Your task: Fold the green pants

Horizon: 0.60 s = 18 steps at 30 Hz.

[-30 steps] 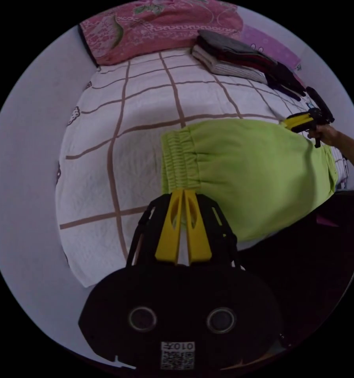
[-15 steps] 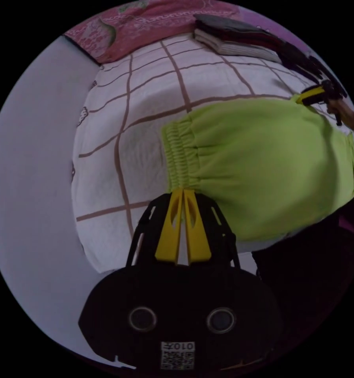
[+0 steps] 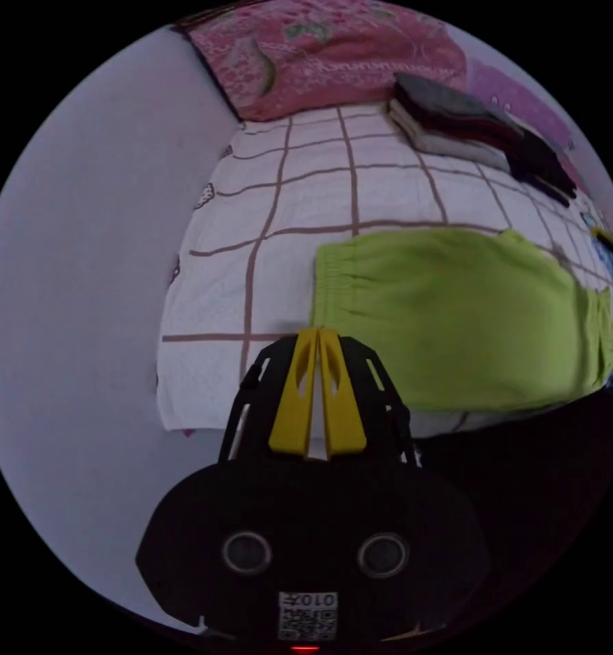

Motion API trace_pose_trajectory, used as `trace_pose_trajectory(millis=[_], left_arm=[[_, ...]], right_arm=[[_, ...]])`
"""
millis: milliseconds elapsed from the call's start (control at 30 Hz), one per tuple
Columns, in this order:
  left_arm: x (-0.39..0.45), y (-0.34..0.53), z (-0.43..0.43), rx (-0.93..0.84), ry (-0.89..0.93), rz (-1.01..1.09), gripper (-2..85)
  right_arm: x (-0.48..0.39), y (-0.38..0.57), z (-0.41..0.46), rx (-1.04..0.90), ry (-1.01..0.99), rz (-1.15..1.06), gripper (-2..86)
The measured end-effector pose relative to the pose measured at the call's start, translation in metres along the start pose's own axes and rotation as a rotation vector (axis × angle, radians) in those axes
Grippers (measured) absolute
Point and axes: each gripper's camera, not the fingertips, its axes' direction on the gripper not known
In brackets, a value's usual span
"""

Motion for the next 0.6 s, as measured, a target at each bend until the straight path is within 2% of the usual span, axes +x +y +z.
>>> trace_pose_trajectory(millis=[100,200,300,467,600], left_arm=[[0.035,0.012,-0.014,0.033,0.02,0.007,-0.3],[0.086,0.015,-0.025,0.056,0.064,0.065,-0.3],[0.149,0.013,-0.033,0.086,0.09,0.165,-0.3],[0.25,0.01,-0.05,0.139,0.124,0.383,-0.3],[0.286,0.018,-0.055,0.17,0.103,0.488,-0.3]], right_arm=[[0.042,0.062,-0.015,-0.087,0.083,0.102,8.4],[0.072,0.114,-0.022,-0.188,0.004,0.243,10.0],[0.068,0.142,-0.028,-0.182,-0.019,0.297,10.7],[0.04,0.126,-0.02,-0.177,-0.036,0.244,11.2],[0.025,0.095,-0.005,-0.209,0.008,0.218,11.3]])
